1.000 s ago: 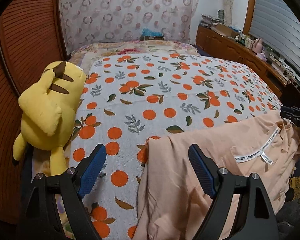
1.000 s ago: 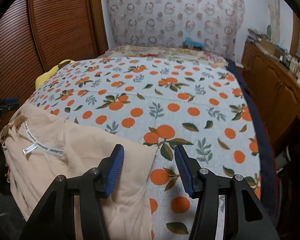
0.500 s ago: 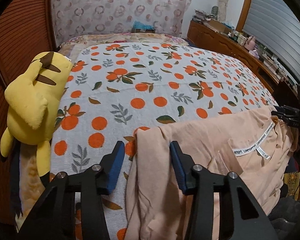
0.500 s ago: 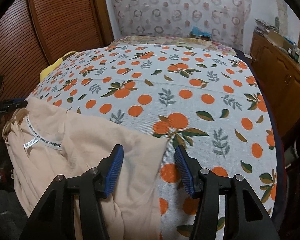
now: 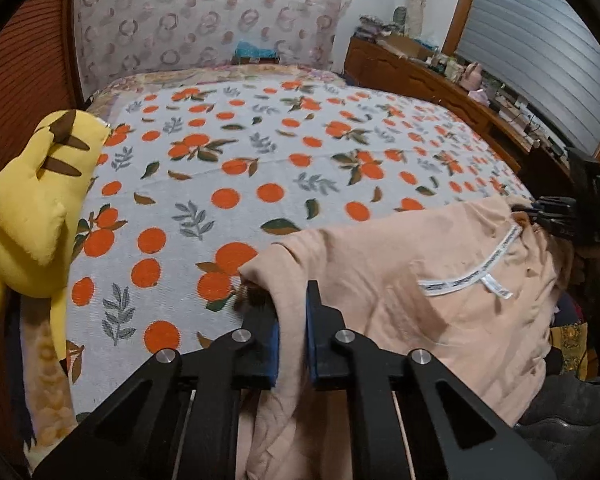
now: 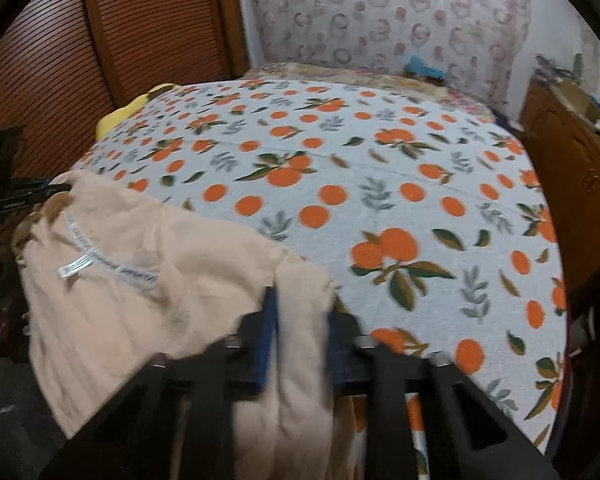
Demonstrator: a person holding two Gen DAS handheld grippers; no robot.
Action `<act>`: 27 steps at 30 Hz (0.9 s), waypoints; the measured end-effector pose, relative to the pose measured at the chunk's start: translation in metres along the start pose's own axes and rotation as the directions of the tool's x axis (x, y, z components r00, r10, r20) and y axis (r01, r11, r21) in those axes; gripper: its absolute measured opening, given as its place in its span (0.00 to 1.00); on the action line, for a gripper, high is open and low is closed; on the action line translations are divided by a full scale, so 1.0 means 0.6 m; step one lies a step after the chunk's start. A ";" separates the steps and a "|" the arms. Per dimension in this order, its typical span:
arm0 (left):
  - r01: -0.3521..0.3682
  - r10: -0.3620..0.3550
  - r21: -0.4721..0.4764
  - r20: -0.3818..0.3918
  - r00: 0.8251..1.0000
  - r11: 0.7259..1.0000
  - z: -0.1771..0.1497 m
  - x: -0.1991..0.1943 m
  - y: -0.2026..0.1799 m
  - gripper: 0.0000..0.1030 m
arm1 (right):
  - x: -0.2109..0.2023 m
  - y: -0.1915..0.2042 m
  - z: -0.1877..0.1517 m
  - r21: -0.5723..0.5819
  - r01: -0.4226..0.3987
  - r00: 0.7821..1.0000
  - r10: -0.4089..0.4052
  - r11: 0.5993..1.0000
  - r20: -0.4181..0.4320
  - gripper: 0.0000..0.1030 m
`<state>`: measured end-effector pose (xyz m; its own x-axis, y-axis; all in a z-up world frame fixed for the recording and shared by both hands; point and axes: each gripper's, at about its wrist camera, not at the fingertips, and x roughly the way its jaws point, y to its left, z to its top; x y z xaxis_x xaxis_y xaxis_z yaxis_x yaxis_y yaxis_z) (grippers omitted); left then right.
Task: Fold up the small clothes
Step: 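Close both tools on the folded shirt edge, then lift the shirt high with both tools and swing it over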
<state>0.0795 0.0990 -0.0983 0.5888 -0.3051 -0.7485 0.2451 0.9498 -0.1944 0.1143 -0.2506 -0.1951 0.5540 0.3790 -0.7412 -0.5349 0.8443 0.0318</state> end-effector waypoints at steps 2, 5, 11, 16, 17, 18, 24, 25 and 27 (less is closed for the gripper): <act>0.015 -0.015 -0.004 0.029 0.999 1.000 0.002 -0.017 -0.006 0.10 | -0.005 0.001 0.001 0.003 -0.013 1.000 0.013 1.000 0.005 0.10; 0.042 -0.041 -0.008 0.104 0.994 0.999 0.013 -0.064 -0.020 0.10 | -0.043 0.011 0.002 -0.009 -0.010 0.997 0.011 1.000 0.071 0.09; 0.086 -0.091 0.033 0.266 0.960 0.996 0.060 -0.177 -0.059 0.10 | -0.186 0.028 0.015 -0.009 0.023 0.963 -0.019 1.000 0.268 0.09; 0.128 -0.159 0.105 0.382 0.910 0.986 0.116 -0.269 -0.088 0.10 | -0.323 0.039 0.026 -0.008 0.080 0.897 -0.069 0.997 0.436 0.08; 0.123 -0.158 0.112 0.411 0.898 0.986 0.131 -0.289 -0.092 0.10 | -0.348 0.040 0.030 -0.011 0.087 0.884 -0.072 0.996 0.463 0.08; 0.123 -0.160 0.115 0.426 0.890 0.986 0.138 -0.300 -0.093 0.10 | -0.374 0.040 0.034 -0.014 0.097 0.869 -0.078 0.995 0.488 0.08; 0.123 -0.176 0.132 0.576 0.799 0.984 0.181 -0.409 -0.103 0.10 | -0.517 0.055 0.064 -0.045 0.180 0.773 -0.112 0.983 0.625 0.08; 0.116 -0.175 0.136 0.596 0.784 0.984 0.186 -0.426 -0.107 0.10 | -0.537 0.060 0.069 -0.050 0.201 0.757 -0.123 0.978 0.642 0.08; 0.092 -0.168 0.152 0.636 0.753 0.984 0.197 -0.464 -0.116 0.10 | -0.570 0.073 0.079 -0.069 0.230 0.737 -0.128 0.971 0.664 0.08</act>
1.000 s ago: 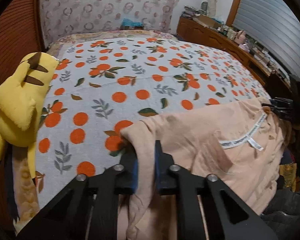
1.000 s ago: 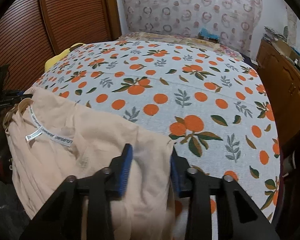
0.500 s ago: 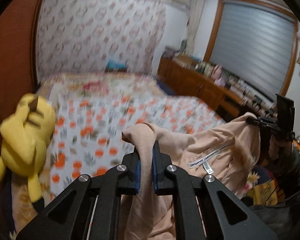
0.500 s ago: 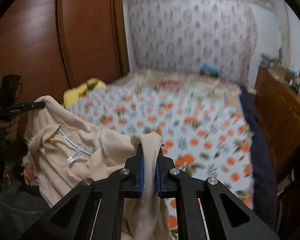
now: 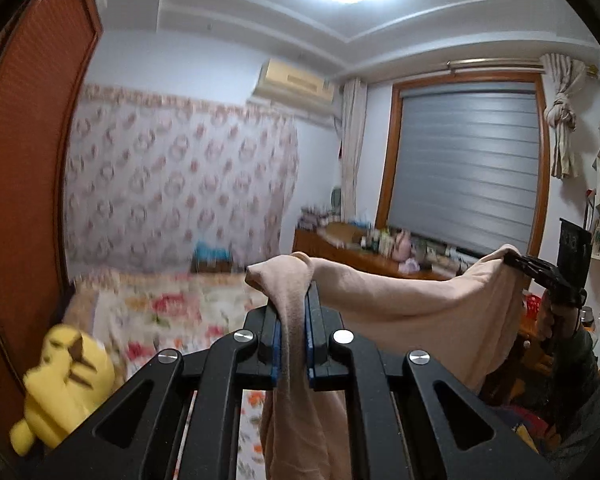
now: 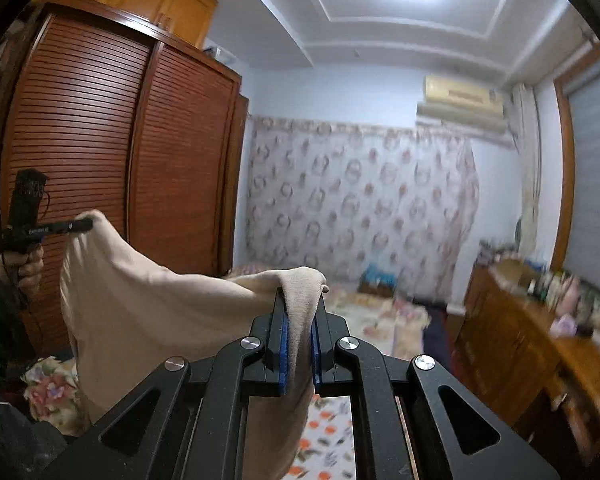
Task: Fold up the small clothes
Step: 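Lift the shirt high with both tools and swing it over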
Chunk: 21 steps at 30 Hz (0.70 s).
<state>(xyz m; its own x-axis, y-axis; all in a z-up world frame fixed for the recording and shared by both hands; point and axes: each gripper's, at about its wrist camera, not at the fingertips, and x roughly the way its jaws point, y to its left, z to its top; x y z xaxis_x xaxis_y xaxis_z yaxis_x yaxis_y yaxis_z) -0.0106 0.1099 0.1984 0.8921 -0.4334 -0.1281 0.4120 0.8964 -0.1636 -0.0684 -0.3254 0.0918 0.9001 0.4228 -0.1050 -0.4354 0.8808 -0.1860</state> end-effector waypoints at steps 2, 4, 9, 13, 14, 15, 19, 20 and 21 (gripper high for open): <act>-0.016 0.015 0.024 0.038 0.999 1.000 0.024 -0.014 -0.007 0.10 | -0.021 0.007 0.031 -0.036 0.016 0.999 -0.015 0.999 0.039 0.08; -0.021 0.018 0.038 0.076 0.997 0.999 0.050 -0.026 -0.009 0.10 | -0.043 0.009 0.064 -0.060 0.034 0.996 -0.029 0.998 0.080 0.08; -0.062 0.046 0.089 0.172 0.984 0.994 0.109 -0.063 -0.019 0.10 | -0.084 0.006 0.143 -0.092 0.073 0.986 -0.058 0.993 0.158 0.08; -0.128 0.101 0.123 0.202 0.974 0.984 0.129 -0.047 -0.017 0.10 | -0.071 0.004 0.182 -0.119 0.100 0.983 -0.079 0.988 0.167 0.08; -0.144 0.119 0.122 0.194 0.974 0.982 0.130 -0.033 -0.011 0.10 | -0.052 0.002 0.184 -0.124 0.104 0.984 -0.085 0.987 0.156 0.08; -0.154 0.130 0.120 0.187 0.974 0.981 0.128 -0.022 -0.005 0.10 | -0.039 0.001 0.183 -0.126 0.111 0.985 -0.092 0.986 0.145 0.08; -0.226 0.210 0.112 0.136 0.968 0.968 0.102 0.075 0.042 0.10 | 0.065 0.000 0.169 -0.139 0.128 0.991 -0.120 0.982 0.063 0.08; -0.232 0.219 0.106 0.116 0.969 0.967 0.091 0.101 0.059 0.10 | 0.089 0.004 0.171 -0.145 0.129 0.991 -0.125 0.981 0.039 0.08; -0.236 0.226 0.102 0.101 0.969 0.966 0.084 0.113 0.066 0.10 | 0.124 0.000 0.160 -0.151 0.132 0.991 -0.132 0.980 0.013 0.08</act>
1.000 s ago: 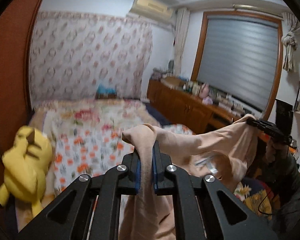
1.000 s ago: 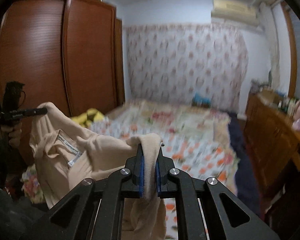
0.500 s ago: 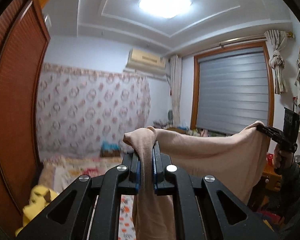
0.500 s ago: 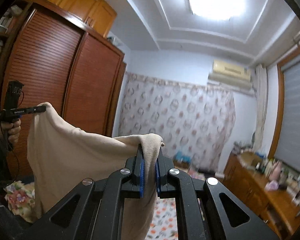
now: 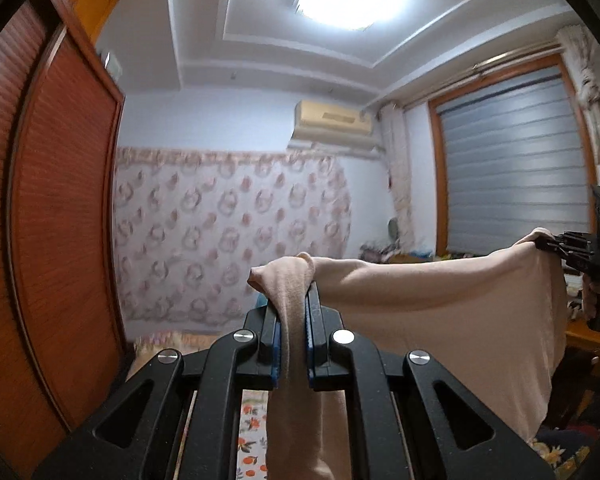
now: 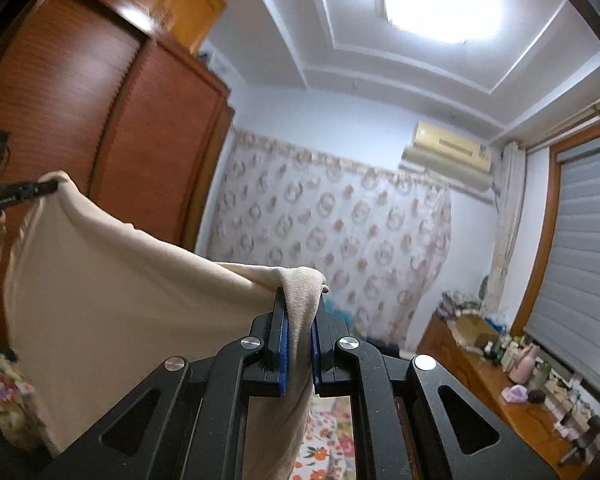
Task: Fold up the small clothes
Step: 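Lift the shirt high with both tools and swing it over, then lower the shirt onto the bed and open both tools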
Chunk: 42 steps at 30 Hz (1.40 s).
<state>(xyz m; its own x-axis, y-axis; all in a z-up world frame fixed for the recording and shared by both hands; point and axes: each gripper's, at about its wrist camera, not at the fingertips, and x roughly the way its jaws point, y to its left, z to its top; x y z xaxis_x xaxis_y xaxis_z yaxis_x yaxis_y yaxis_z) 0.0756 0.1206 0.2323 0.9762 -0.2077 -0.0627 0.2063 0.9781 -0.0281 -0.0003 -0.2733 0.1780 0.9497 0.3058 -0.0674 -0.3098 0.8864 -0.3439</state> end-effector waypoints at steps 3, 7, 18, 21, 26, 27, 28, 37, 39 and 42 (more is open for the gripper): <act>-0.037 0.037 -0.002 -0.088 0.995 0.999 -0.064 0.098 0.026 0.10 | 0.093 0.010 -0.023 -0.003 -0.010 0.996 0.009 1.000 -0.085 0.08; -0.071 0.066 -0.017 -0.214 0.975 0.997 -0.175 0.234 0.062 0.10 | 0.207 0.020 -0.088 0.017 -0.040 0.986 0.042 0.999 -0.162 0.08; -0.112 0.095 -0.015 -0.434 0.896 0.994 -0.332 0.414 0.088 0.10 | 0.472 0.032 -0.133 0.040 -0.089 0.919 0.097 0.995 -0.382 0.08; -0.113 0.097 -0.006 -0.469 0.878 0.994 -0.355 0.446 0.090 0.10 | 0.550 0.016 -0.114 0.042 -0.095 0.896 0.104 0.995 -0.432 0.08; -0.105 0.094 0.009 -0.528 0.844 0.994 -0.397 0.503 0.089 0.10 | 0.611 0.014 -0.126 0.063 -0.092 0.860 0.111 0.994 -0.497 0.08; -0.105 0.096 0.013 -0.535 0.839 0.994 -0.403 0.510 0.089 0.10 | 0.623 0.014 -0.132 0.067 -0.092 0.857 0.114 0.993 -0.503 0.08; -0.101 0.094 0.017 -0.545 0.833 0.995 -0.409 0.519 0.086 0.10 | 0.629 0.014 -0.135 0.074 -0.092 0.851 0.117 0.993 -0.511 0.08; -0.071 0.061 0.008 -0.598 0.799 0.997 -0.437 0.528 0.089 0.31 | 0.612 0.019 -0.152 0.114 -0.086 0.805 0.137 0.990 -0.578 0.08; -0.070 0.059 0.005 -0.599 0.799 0.998 -0.439 0.520 0.092 0.45 | 0.600 0.021 -0.148 0.122 -0.082 0.801 0.138 0.989 -0.583 0.08; -0.059 0.039 -0.012 -0.612 0.790 0.998 -0.440 0.506 0.096 0.57 | 0.595 0.021 -0.136 0.138 -0.071 0.793 0.140 0.988 -0.592 0.09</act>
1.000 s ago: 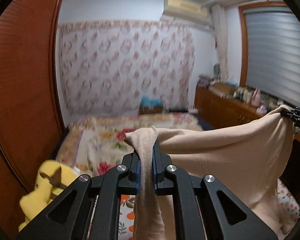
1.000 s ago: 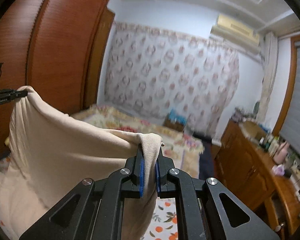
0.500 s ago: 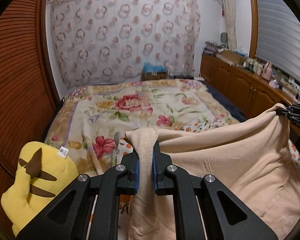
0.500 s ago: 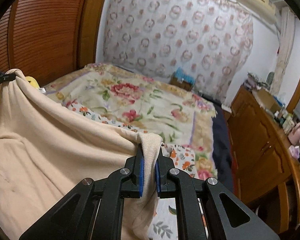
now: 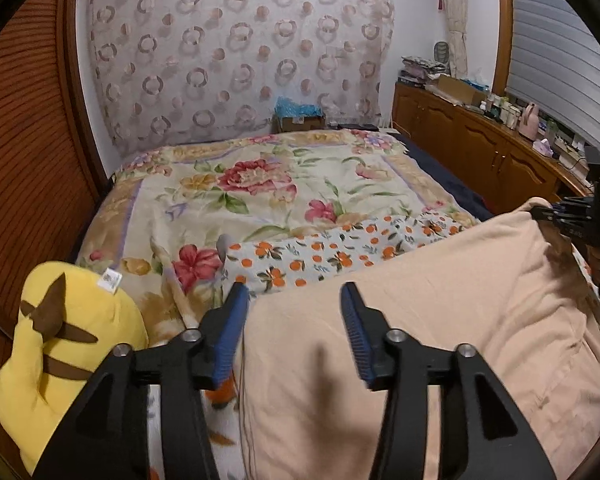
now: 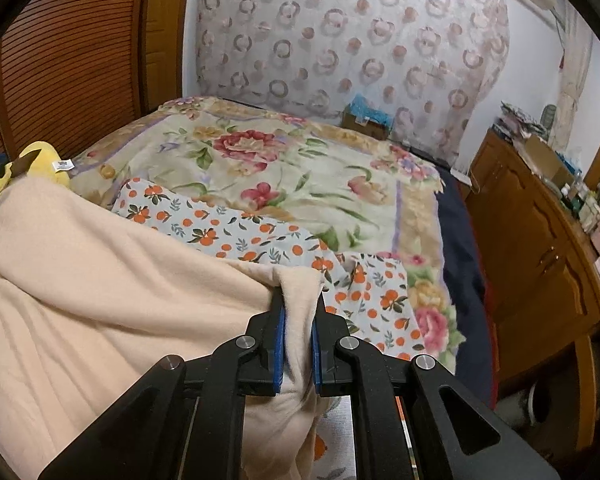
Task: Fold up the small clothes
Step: 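Lower the shirt onto the bed and open both tools, then close the right tool on the shirt edge while the left tool closes beside it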
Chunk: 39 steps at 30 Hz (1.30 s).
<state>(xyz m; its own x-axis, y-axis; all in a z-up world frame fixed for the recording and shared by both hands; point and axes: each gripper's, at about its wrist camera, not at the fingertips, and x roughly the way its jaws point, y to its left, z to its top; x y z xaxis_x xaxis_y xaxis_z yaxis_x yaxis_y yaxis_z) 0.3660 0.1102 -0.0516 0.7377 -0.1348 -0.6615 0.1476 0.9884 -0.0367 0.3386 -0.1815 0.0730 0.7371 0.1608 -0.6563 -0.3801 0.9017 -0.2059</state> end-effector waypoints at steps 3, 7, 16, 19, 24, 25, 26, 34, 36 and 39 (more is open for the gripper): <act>0.013 -0.013 0.006 -0.006 1.000 1.000 -0.020 -0.024 -0.002 0.66 | -0.007 0.003 -0.005 0.024 0.017 1.000 -0.016 1.000 -0.018 0.24; 0.029 -0.028 0.017 -0.022 0.999 0.999 -0.050 -0.052 -0.005 0.73 | -0.042 0.003 -0.026 0.056 0.003 1.000 -0.002 0.998 -0.018 0.46; 0.055 -0.054 0.018 -0.081 0.995 0.998 -0.118 -0.076 -0.021 0.76 | -0.143 -0.001 -0.105 0.130 -0.083 0.996 0.085 0.988 -0.008 0.49; 0.059 -0.055 0.025 -0.136 0.989 0.998 -0.137 -0.051 -0.025 0.76 | -0.161 -0.012 -0.132 0.181 -0.119 0.992 0.125 0.976 -0.023 0.49; 0.050 -0.046 0.022 -0.177 0.983 0.999 -0.145 -0.029 -0.029 0.77 | -0.179 -0.017 -0.168 0.192 -0.131 0.987 0.146 0.973 -0.067 0.49; 0.047 -0.041 0.026 -0.176 0.984 0.999 -0.147 -0.029 -0.030 0.77 | -0.180 -0.020 -0.172 0.204 -0.132 0.985 0.151 0.970 -0.080 0.49; 0.045 -0.038 0.031 -0.176 0.984 0.999 -0.148 -0.028 -0.032 0.79 | -0.182 -0.023 -0.176 0.214 -0.129 0.985 0.151 0.968 -0.088 0.49; 0.038 -0.030 0.046 -0.171 0.985 0.998 -0.152 -0.025 -0.038 0.83 | -0.169 -0.038 -0.165 0.243 -0.119 0.984 0.146 0.963 -0.099 0.49; 0.038 -0.030 0.046 -0.172 0.985 0.998 -0.152 -0.025 -0.038 0.84 | -0.165 -0.039 -0.163 0.244 -0.115 0.985 0.142 0.963 -0.094 0.47; 0.034 -0.026 0.045 -0.174 0.984 0.998 -0.152 -0.023 -0.037 0.87 | -0.153 -0.030 -0.163 0.241 -0.108 0.989 0.129 0.965 -0.073 0.33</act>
<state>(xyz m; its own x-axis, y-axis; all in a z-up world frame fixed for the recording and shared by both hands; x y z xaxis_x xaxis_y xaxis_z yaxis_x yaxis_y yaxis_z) 0.2926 0.0967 -0.1100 0.6075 -0.1459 -0.7808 0.2020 0.9790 -0.0257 0.2232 -0.2521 0.0659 0.6390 0.2459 -0.7288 -0.3117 0.9490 0.0470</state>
